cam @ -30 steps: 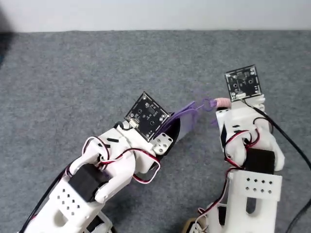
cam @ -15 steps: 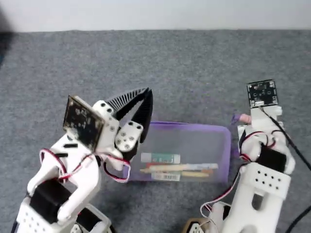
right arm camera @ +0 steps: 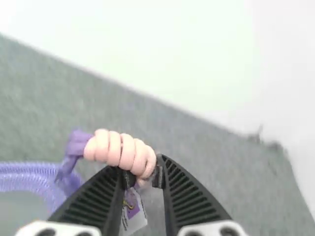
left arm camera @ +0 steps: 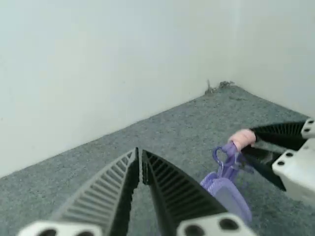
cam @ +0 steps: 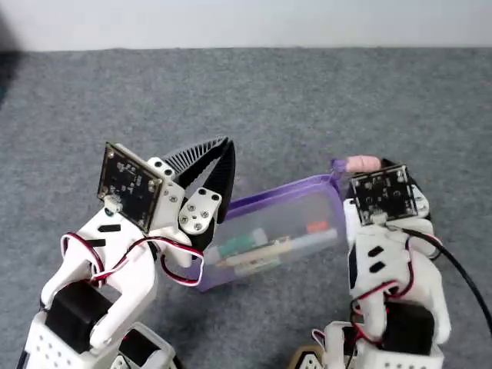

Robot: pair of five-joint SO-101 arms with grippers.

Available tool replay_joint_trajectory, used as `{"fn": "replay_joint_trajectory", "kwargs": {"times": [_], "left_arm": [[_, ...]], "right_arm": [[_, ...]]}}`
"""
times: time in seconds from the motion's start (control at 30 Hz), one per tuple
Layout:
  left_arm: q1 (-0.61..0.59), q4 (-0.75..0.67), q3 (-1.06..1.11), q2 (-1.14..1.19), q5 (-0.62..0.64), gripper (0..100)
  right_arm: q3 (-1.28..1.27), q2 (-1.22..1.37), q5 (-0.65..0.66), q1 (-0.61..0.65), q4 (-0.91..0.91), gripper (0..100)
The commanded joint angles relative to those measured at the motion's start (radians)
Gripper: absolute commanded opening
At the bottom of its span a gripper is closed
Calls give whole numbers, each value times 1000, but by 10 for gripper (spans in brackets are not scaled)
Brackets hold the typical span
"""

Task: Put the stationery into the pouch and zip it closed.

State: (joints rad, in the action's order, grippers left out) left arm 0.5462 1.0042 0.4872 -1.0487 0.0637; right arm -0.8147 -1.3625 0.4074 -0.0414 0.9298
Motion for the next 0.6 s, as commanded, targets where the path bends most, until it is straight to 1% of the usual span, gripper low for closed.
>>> {"fn": "replay_joint_trajectory", "kwargs": {"times": [0.0, 0.07, 0.2, 0.27, 0.4, 0.57], "left_arm": [[2, 46, -65, -18, 5, 24], [2, 80, -96, -18, 5, 60], [-5, 150, -127, -18, 5, 168], [-6, 193, -130, -18, 5, 197], [-6, 285, -147, -18, 5, 206], [-5, 358, -140, -18, 11, 206]], "right_arm": [[140, -28, -32, 58, -24, 7], [170, -28, -28, 85, -61, 7], [209, -28, -26, 137, -119, 7], [221, -28, -25, 176, -136, 7], [226, -28, -15, 249, -176, 7], [226, -28, 55, 369, -191, 7]]}}
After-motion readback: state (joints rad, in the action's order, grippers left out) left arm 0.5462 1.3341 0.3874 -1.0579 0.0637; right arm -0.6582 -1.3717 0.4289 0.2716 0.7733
